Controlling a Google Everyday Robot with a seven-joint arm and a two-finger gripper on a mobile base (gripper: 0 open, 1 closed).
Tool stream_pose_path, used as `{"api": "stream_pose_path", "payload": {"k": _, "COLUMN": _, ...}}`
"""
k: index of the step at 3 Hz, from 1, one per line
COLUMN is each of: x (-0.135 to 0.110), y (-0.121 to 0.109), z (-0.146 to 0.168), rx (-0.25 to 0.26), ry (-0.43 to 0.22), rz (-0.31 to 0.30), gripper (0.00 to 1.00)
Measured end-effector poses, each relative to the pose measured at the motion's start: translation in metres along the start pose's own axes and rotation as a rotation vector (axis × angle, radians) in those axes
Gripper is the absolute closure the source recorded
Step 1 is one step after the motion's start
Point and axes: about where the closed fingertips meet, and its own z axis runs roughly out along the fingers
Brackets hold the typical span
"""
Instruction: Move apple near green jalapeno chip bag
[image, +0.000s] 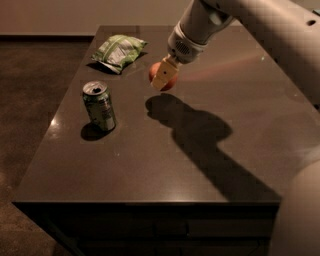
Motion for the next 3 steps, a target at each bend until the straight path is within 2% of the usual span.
{"api": "stream_pose_path", "payload": {"k": 2, "x": -0.041, "y": -0.044, "z": 0.029, "rx": 0.023, "ry": -0.031, "rz": 0.038, "gripper": 1.0}}
{"api": "stream_pose_path", "payload": {"k": 3, "x": -0.06, "y": -0.058, "z": 0.047, "rx": 0.044, "ry": -0.039, "rz": 0.057, "gripper": 1.0}}
